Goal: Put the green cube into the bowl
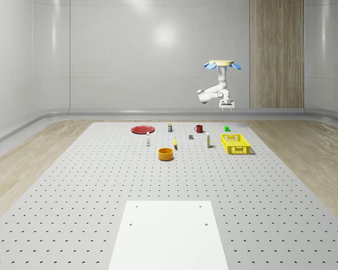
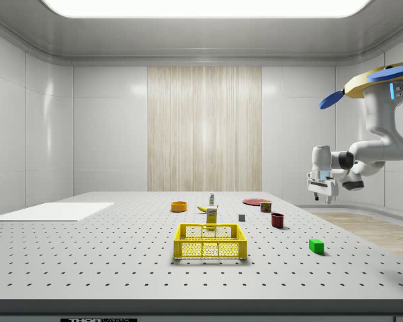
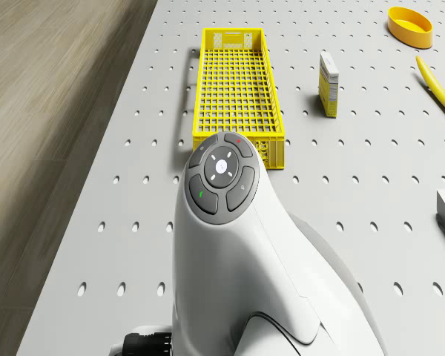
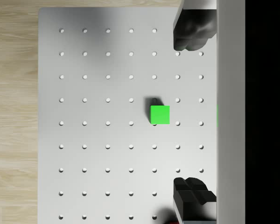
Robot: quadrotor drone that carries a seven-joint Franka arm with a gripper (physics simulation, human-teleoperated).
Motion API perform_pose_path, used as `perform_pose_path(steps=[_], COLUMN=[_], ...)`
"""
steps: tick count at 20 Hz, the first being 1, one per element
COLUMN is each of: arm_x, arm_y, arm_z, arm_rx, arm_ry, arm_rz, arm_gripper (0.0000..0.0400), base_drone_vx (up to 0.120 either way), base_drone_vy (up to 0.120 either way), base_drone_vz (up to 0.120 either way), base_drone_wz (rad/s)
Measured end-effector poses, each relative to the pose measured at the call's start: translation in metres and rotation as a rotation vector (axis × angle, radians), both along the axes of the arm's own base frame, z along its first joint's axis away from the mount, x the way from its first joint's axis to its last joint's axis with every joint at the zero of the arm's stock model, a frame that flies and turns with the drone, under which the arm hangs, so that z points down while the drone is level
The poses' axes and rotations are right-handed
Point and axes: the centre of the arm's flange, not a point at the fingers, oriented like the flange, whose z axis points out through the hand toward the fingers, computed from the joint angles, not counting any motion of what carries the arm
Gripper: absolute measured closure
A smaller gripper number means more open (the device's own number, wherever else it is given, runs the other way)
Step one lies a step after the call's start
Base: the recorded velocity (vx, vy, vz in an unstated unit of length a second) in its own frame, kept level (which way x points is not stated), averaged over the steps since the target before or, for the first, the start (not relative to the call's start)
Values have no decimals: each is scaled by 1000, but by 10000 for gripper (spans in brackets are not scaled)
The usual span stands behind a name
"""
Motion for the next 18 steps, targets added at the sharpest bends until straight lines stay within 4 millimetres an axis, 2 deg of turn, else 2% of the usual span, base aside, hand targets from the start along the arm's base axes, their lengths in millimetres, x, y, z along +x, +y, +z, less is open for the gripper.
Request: perform_pose_path(steps=[8, 12, 18], arm_x=[0, 0, 0], arm_y=[0, 0, 0], arm_z=[0, 0, 0], arm_rx=[-1, -1, -1], arm_ry=[0, 0, 0], arm_rz=[0, 0, 0], arm_gripper=[0, 0, 0], base_drone_vx=[0, 120, 7], base_drone_vy=[0, 0, 0], base_drone_vz=[-120, -120, -120], base_drone_wz=[0, 0, 0])
